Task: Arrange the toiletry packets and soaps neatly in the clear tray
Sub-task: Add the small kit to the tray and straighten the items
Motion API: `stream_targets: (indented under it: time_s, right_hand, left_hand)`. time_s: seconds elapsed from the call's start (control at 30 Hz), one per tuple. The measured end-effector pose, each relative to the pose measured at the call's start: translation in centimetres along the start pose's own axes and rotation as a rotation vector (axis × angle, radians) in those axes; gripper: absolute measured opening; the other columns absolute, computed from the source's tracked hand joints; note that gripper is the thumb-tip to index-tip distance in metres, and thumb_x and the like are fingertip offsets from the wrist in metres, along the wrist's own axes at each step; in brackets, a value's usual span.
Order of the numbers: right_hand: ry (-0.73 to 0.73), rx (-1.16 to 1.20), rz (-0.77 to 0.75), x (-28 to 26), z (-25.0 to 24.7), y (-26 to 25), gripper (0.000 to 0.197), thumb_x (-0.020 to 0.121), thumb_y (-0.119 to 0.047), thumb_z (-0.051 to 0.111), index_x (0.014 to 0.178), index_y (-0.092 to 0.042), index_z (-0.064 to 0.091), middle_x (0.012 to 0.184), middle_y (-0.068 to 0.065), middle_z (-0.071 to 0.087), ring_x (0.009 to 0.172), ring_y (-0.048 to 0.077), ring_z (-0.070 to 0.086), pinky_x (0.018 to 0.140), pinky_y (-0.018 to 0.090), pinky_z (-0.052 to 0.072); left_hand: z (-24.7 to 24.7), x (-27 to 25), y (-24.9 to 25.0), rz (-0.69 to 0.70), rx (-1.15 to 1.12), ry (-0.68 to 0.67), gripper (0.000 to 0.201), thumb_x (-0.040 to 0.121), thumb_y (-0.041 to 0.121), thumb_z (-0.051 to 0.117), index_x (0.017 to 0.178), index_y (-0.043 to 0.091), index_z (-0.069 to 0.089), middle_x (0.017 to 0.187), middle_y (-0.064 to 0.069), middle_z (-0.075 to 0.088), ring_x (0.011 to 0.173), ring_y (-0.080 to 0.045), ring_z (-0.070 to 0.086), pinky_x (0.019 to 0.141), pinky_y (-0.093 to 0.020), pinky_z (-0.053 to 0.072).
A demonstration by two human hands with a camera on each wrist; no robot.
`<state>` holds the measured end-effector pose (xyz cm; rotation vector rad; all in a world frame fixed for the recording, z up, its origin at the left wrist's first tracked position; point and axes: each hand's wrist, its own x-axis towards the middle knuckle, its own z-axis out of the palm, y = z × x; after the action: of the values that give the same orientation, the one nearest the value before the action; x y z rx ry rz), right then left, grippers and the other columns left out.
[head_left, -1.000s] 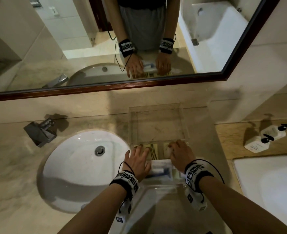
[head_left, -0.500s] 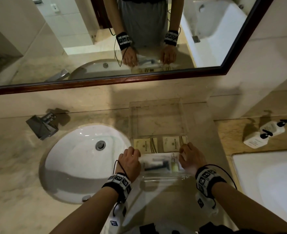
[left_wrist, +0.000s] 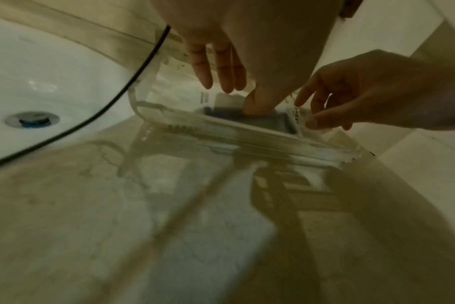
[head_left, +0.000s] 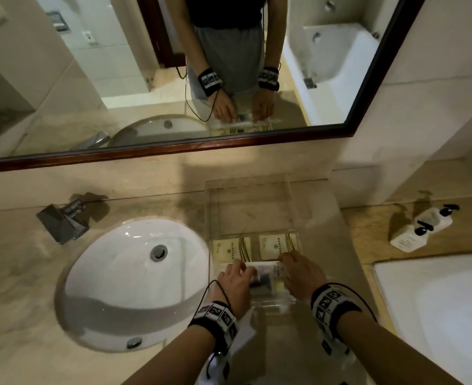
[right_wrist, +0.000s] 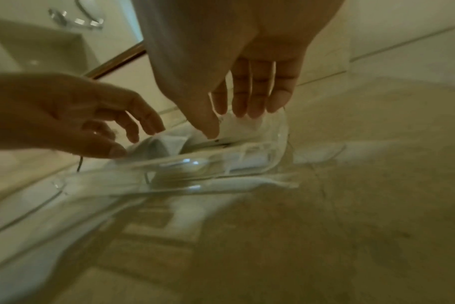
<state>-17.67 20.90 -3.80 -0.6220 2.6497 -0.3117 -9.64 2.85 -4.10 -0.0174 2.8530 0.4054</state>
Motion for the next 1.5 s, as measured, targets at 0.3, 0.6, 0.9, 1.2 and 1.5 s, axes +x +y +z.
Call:
stream_targets:
  time_s: [0.3, 0.6, 0.9, 1.2, 1.5]
  right_hand:
    - [0.024, -0.022, 0.033, 0.4, -0.7, 0.7, 0.022, 0.094, -0.025, 0.049, 0.115, -0.022, 0.045, 0.115, -0.001, 0.058, 0.092, 0.020, 0.061, 0.074, 0.029, 0.048]
    - [0.004, -0.012, -0.019, 0.4, 0.8, -0.2, 0.028, 0.093, -0.021, 0.048, 0.120, -0.019, 0.045, 0.119, 0.002, 0.057, 0.102, 0.023, 0.060, 0.080, 0.031, 0.048]
    - [0.058, 0.048, -0.012, 1.0, 0.6, -0.1, 0.029, 0.088, -0.011, 0.054, 0.114, -0.021, 0.045, 0.114, 0.003, 0.057, 0.097, 0.022, 0.061, 0.079, 0.030, 0.050]
    - [-0.071, 0.162, 0.004, -1.0, 0.0, 1.0, 0.007, 0.091, -0.025, 0.051, 0.096, -0.020, 0.051, 0.102, 0.001, 0.062, 0.089, 0.019, 0.060, 0.080, 0.030, 0.052]
    - [-0.117, 0.102, 0.044, -1.4, 0.8, 0.3, 0.018, 0.093, -0.022, 0.046, 0.107, -0.020, 0.056, 0.100, 0.000, 0.059, 0.089, 0.016, 0.058, 0.075, 0.022, 0.044]
  left_hand:
    - [-0.2, 0.3, -0.5, 0.032, -0.023, -0.004, 0.039, 0.088, 0.026, 0.049, 0.126, 0.033, 0.044, 0.136, 0.002, 0.040, 0.114, -0.018, 0.046, 0.098, -0.033, 0.043]
    - [1.2, -0.4, -0.1, 0.039, 0.037, -0.202, 0.071, 0.097, 0.045, 0.034, 0.153, 0.030, -0.007, 0.162, 0.000, -0.016, 0.149, -0.021, -0.013, 0.122, -0.042, -0.001]
    - [2.1, -0.6, -0.1, 0.110, 0.091, -0.199, 0.071, 0.096, 0.047, 0.034, 0.152, 0.037, -0.008, 0.160, 0.004, -0.021, 0.149, -0.018, -0.016, 0.118, -0.041, -0.008]
    - [1.0, -1.8, -0.3, 0.053, 0.106, -0.039, 0.048, 0.092, 0.041, 0.038, 0.139, 0.030, 0.031, 0.153, -0.006, 0.027, 0.138, -0.024, 0.033, 0.111, -0.043, 0.036]
    - [0.5, -2.2, -0.7, 0.041, 0.174, 0.013, 0.045, 0.089, 0.047, 0.036, 0.131, 0.030, 0.039, 0.145, -0.002, 0.036, 0.135, -0.022, 0.034, 0.112, -0.042, 0.030]
